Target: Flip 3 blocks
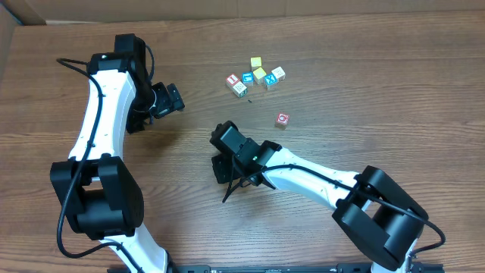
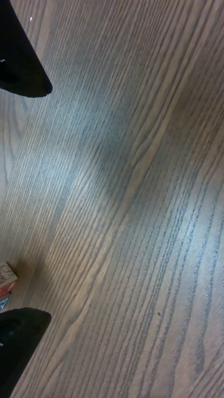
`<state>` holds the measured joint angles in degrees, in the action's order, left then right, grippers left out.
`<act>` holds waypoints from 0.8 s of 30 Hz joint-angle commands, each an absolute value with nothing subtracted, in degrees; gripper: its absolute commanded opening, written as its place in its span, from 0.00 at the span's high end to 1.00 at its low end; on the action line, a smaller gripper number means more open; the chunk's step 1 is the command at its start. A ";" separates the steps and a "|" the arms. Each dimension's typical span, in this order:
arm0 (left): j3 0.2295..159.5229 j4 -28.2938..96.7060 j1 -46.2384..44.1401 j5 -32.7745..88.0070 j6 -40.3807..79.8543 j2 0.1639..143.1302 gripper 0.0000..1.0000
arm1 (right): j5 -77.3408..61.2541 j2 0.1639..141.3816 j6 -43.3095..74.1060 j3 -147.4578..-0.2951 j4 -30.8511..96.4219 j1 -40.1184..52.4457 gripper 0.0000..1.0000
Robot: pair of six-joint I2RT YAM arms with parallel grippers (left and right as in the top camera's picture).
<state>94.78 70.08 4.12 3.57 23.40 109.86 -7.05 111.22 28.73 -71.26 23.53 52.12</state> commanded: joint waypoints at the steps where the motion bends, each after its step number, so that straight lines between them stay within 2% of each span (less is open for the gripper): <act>1: 95.83 70.02 3.73 2.98 22.70 108.71 0.00 | -4.84 111.79 26.48 -73.14 23.73 53.93 0.96; 8: 95.83 70.02 3.73 2.98 22.70 108.71 0.00 | 1.41 111.79 25.23 -73.14 25.96 55.51 0.96; 16: 95.83 70.02 3.73 2.98 22.70 108.71 0.00 | 5.69 112.05 24.88 -73.14 20.60 55.68 0.96; 24: 95.83 70.02 3.73 2.98 22.70 108.71 0.00 | 6.66 114.48 21.63 -73.14 20.43 56.45 0.96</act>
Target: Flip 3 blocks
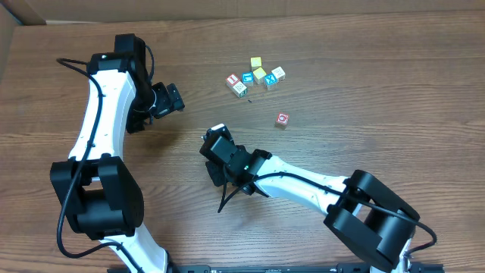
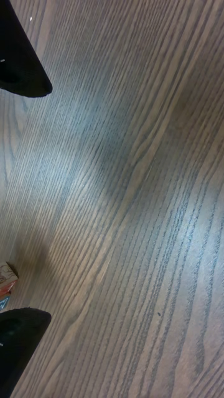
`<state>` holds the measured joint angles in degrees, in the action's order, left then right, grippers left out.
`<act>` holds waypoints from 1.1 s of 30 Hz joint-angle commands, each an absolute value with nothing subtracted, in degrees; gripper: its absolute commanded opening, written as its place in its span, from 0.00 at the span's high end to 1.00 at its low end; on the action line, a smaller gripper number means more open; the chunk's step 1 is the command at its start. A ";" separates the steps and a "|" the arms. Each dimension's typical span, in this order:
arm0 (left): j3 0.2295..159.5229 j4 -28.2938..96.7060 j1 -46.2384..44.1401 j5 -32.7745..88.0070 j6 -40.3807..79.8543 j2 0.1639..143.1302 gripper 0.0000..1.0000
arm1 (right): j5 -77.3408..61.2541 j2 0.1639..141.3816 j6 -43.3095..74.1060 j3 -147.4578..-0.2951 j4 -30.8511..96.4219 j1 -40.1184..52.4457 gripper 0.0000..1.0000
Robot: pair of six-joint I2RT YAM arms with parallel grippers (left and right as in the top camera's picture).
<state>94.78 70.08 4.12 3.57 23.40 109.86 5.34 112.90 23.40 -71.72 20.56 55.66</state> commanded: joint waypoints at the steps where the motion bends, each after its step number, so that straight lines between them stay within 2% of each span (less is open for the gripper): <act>1: 95.83 70.02 3.73 2.98 22.70 108.71 0.00 | 6.66 114.48 20.80 -73.14 20.56 56.55 0.96; 15: 95.83 70.02 3.73 2.98 22.70 108.71 0.00 | 8.45 114.43 19.46 -74.61 24.95 56.58 0.96; 25: 95.83 70.02 3.73 2.98 22.70 108.71 0.00 | 2.24 110.10 21.28 -82.50 29.39 53.87 0.96; 26: 95.83 70.02 3.73 2.96 22.70 108.71 0.00 | 2.13 109.38 21.91 -84.14 31.11 52.56 0.93; 27: 95.83 70.02 3.73 2.96 22.70 108.71 0.00 | 1.96 108.86 22.59 -85.62 32.82 51.20 0.80; 28: 95.83 70.02 3.73 2.98 22.70 108.71 0.00 | 1.45 108.47 22.70 -87.33 34.87 49.43 0.63; 29: 95.83 70.02 3.73 2.98 22.70 108.71 0.00 | 1.39 108.31 22.70 -89.03 37.06 47.46 0.35; 30: 95.83 70.02 3.73 2.98 22.70 108.71 0.00 | 1.41 108.31 22.70 -90.19 38.70 45.71 0.25; 31: 95.83 70.02 3.73 2.98 22.70 108.71 0.00 | 1.39 108.31 22.72 -90.85 39.83 43.90 0.20; 33: 95.83 70.02 3.73 2.98 22.70 108.71 0.00 | 1.39 108.36 23.05 -90.89 41.15 39.53 0.14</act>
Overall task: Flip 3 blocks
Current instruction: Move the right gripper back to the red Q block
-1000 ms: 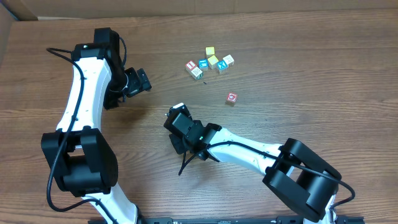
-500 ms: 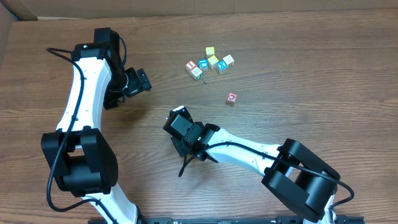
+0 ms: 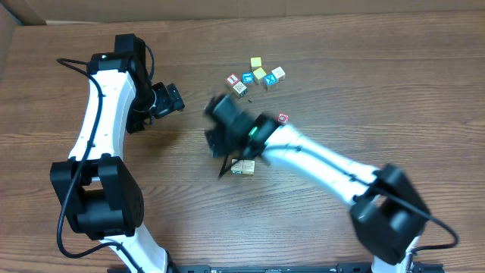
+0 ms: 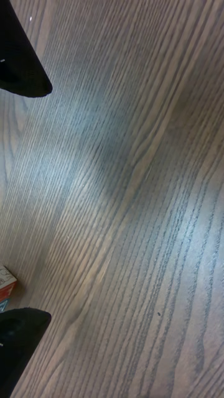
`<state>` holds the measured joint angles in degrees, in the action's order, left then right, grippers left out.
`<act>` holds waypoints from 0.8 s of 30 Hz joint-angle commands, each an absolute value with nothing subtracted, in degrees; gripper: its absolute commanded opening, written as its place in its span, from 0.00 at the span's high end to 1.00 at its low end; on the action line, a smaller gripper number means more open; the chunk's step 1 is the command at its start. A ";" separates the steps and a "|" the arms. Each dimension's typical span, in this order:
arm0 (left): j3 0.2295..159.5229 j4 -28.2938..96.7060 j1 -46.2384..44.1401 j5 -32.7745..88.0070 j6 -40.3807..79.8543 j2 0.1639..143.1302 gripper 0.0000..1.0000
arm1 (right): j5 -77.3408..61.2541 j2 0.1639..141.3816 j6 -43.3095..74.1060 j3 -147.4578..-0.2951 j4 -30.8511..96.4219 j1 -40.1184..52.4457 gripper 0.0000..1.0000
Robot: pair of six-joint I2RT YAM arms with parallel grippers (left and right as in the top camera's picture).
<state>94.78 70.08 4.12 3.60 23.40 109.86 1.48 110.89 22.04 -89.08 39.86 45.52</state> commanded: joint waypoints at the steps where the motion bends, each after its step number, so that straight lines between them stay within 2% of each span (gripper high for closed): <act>1: 95.83 70.02 3.73 2.96 22.70 108.71 0.00 | 1.41 108.49 23.81 -90.67 41.54 37.80 0.13; 8: 95.83 70.00 3.73 2.98 22.70 108.71 0.00 | -1.08 112.84 25.78 -88.95 44.51 27.14 0.13; 15: 95.83 70.02 3.73 2.98 22.70 108.71 0.00 | -6.11 119.52 28.60 -88.77 44.42 26.15 0.20; 18: 95.83 70.02 3.73 2.98 22.70 108.71 0.00 | -6.04 121.49 29.69 -88.75 44.29 27.09 0.27; 24: 95.83 70.02 3.73 2.98 22.70 108.71 0.00 | -4.05 122.50 31.79 -88.55 44.42 28.58 0.51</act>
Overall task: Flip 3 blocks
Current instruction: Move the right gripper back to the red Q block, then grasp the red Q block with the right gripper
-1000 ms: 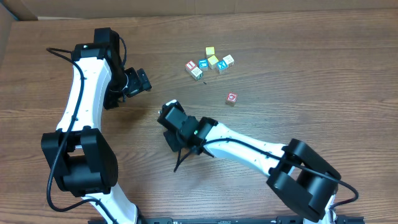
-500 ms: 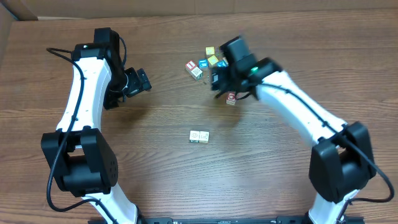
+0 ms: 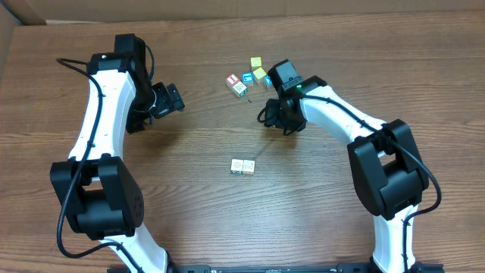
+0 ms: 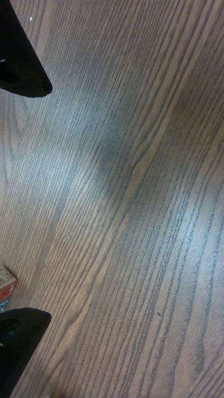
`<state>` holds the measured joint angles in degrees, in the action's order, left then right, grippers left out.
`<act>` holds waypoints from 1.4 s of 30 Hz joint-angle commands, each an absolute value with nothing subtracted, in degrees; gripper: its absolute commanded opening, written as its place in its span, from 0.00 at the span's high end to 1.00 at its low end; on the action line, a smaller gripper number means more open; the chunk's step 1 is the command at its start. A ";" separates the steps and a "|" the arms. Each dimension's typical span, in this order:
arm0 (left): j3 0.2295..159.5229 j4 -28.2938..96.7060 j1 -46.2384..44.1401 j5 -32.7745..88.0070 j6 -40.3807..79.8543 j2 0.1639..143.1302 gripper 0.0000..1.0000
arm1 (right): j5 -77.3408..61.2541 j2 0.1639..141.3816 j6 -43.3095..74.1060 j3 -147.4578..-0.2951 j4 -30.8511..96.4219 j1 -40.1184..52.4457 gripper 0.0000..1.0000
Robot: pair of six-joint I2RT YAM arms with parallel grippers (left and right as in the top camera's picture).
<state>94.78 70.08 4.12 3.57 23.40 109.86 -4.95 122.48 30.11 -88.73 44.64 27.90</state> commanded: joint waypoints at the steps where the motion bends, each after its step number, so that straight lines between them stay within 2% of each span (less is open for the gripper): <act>1: 95.83 70.02 3.70 2.98 22.70 108.71 0.00 | -3.90 122.50 31.79 -88.55 44.42 28.77 0.52; 3: 95.83 70.02 3.73 2.98 22.70 108.71 0.00 | -3.88 122.50 31.79 -88.58 44.36 28.84 0.54; 10: 95.83 70.02 3.73 2.98 22.70 108.71 0.01 | -3.92 119.66 31.79 -89.71 45.82 28.82 0.74; 20: 95.83 70.00 3.73 2.98 22.70 108.71 0.00 | -4.73 109.12 34.54 -90.04 56.86 31.40 0.75; 26: 95.83 70.00 3.73 2.98 22.70 108.71 0.00 | -5.65 109.06 38.61 -88.55 63.53 34.63 0.76; 35: 95.83 70.02 3.73 2.96 22.70 108.71 0.00 | -5.72 109.19 46.72 -76.31 54.68 39.53 0.77; 42: 95.83 70.02 3.73 2.96 22.70 108.71 0.00 | -7.44 109.21 48.36 -69.84 48.47 39.97 0.77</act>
<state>94.80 70.11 4.12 3.57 23.40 109.86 -6.46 109.16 46.52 -71.22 49.65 39.90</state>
